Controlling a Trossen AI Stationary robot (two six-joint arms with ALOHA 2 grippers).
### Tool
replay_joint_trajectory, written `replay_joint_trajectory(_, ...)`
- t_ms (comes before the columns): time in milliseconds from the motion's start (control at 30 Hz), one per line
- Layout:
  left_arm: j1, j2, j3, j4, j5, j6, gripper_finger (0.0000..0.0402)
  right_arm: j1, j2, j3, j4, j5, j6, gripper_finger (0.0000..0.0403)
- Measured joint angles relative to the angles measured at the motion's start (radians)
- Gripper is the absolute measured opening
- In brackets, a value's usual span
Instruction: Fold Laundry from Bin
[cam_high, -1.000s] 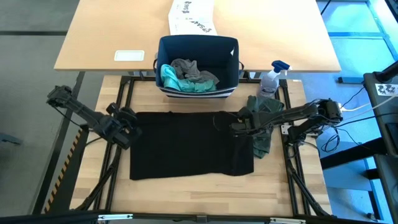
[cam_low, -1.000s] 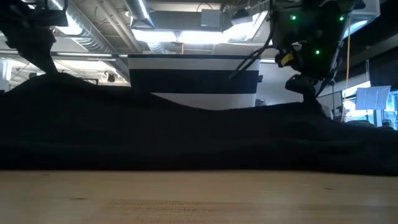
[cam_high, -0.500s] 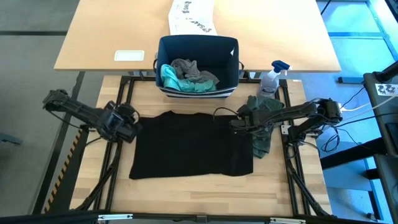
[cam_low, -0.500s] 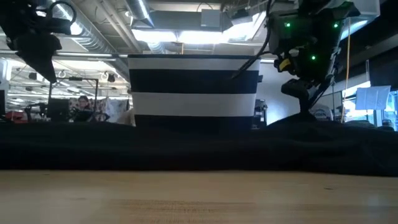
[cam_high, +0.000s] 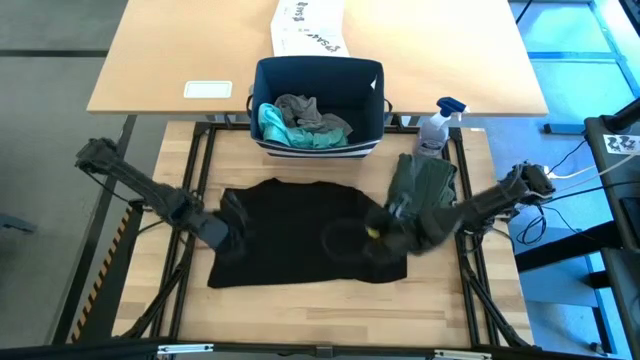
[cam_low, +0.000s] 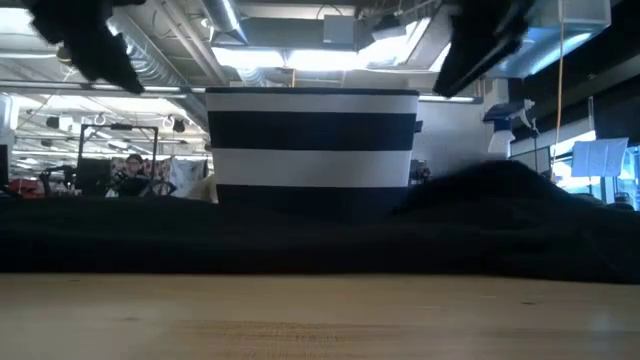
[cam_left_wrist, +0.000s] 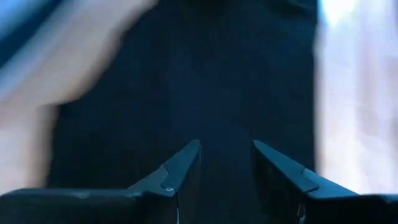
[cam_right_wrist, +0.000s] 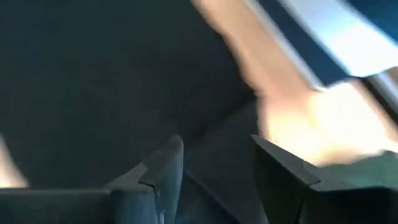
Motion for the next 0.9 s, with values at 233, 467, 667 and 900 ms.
replay_joint_trajectory(233, -0.09, 0.185, -0.181, 0.302, 0.036, -0.146, 0.0135, 0.075, 0.005, -0.082, -0.28, 0.069, 0.386, 0.0179)
replay_joint_trajectory(467, -0.214, 0.381, -0.259, 0.437, 0.088, -0.381, 0.0135, 0.181, 0.024, -0.239, 0.242, -0.127, 0.155, 0.0179)
replay_joint_trajectory(667, -0.32, 0.468, -0.243, 0.49, 0.055, -0.492, 0.0135, 0.242, 0.098, -0.37, 0.496, -0.213, 0.141, 0.0179)
replay_joint_trajectory(900, -0.408, 0.465, -0.243, 0.482, 0.065, -0.551, 0.0135, 0.322, 0.161, -0.405, 0.469, -0.279, 0.144, 0.0179)
